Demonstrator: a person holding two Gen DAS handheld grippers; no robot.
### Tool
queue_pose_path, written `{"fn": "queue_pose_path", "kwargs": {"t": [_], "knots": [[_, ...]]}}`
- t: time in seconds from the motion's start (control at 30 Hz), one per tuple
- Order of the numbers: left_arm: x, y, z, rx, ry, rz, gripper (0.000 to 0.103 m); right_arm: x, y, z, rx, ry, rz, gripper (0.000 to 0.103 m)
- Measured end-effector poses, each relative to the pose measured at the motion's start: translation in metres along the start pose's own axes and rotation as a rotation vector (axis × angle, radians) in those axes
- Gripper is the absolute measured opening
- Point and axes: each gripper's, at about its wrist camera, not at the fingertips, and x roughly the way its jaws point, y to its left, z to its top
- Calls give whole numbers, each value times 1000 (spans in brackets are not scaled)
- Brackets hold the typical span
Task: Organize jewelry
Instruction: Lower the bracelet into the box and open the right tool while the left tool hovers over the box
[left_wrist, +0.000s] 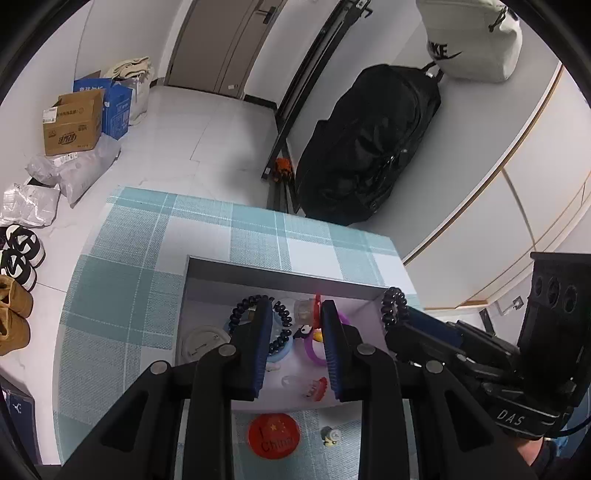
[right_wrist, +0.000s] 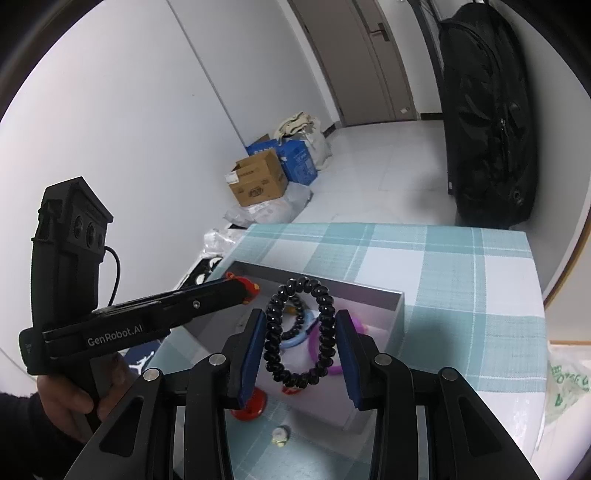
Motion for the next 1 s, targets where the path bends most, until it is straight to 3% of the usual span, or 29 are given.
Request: {"fn": "queue_pose_path", "kwargs": {"t": [0.6,0.87,1.0], "knots": [[15,3,2,-9,59,-6,22,15,-11,0,46,41,6,37],[20,4,2,-39,79,-33,22,19,-12,-1,56,43,-5,37],[22,9,2,-79,98,-73,22,17,-11,-1,50,29,-13,43]]}}
